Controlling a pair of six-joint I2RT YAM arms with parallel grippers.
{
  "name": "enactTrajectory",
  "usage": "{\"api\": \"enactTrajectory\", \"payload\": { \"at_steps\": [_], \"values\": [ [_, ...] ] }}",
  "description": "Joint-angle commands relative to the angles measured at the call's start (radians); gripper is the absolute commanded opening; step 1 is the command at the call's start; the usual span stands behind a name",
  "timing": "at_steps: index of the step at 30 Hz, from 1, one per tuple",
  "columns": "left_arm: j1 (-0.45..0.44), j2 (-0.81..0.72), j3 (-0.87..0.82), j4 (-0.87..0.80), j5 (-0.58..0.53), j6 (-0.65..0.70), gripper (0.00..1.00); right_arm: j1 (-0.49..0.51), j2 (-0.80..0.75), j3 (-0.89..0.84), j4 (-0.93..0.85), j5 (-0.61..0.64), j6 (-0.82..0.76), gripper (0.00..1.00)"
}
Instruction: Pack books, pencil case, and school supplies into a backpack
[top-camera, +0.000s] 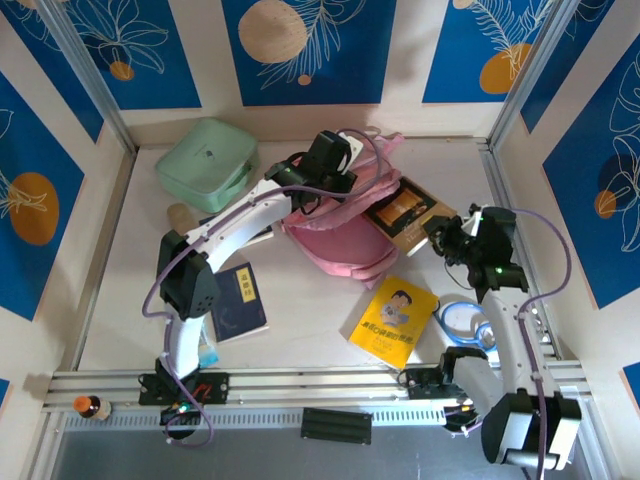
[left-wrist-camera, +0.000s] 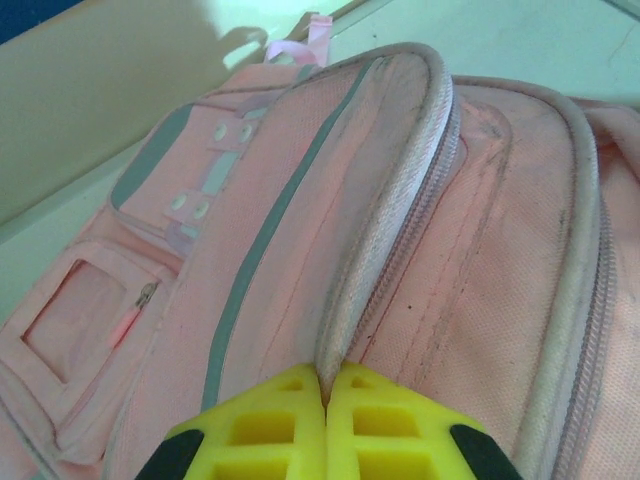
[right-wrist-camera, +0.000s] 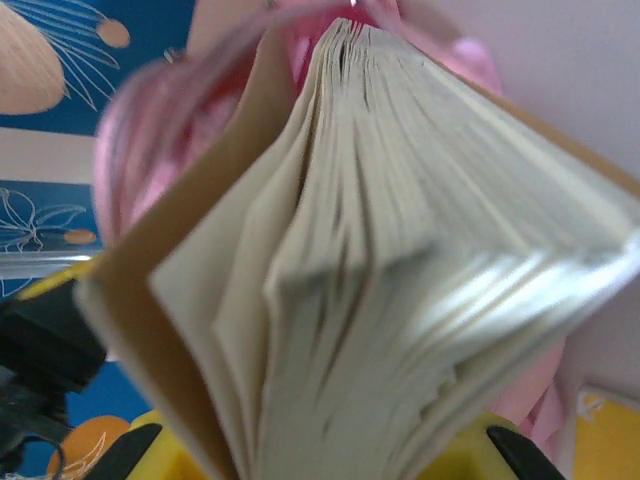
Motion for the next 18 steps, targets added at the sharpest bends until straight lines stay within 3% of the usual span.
{"api": "enactTrajectory", "payload": {
  "at_steps": [1, 10, 18],
  "values": [
    [-0.005, 0.002, 0.080, 0.085, 0.032, -0.034, 0.00, 0.074, 0.036, -0.008, 0.176, -0.024, 0.097, 0.08],
    [-0.005, 0.010, 0.094, 0.089, 0.031, -0.044, 0.00, 0.240, 0.286, 0.009, 0.540, 0.073, 0.238, 0.07],
    [-0.001, 0.002, 0.104, 0.087, 0.019, -0.060, 0.00, 0.304, 0.574, 0.114, 0.730, 0.143, 0.318, 0.06]
  ]
}}
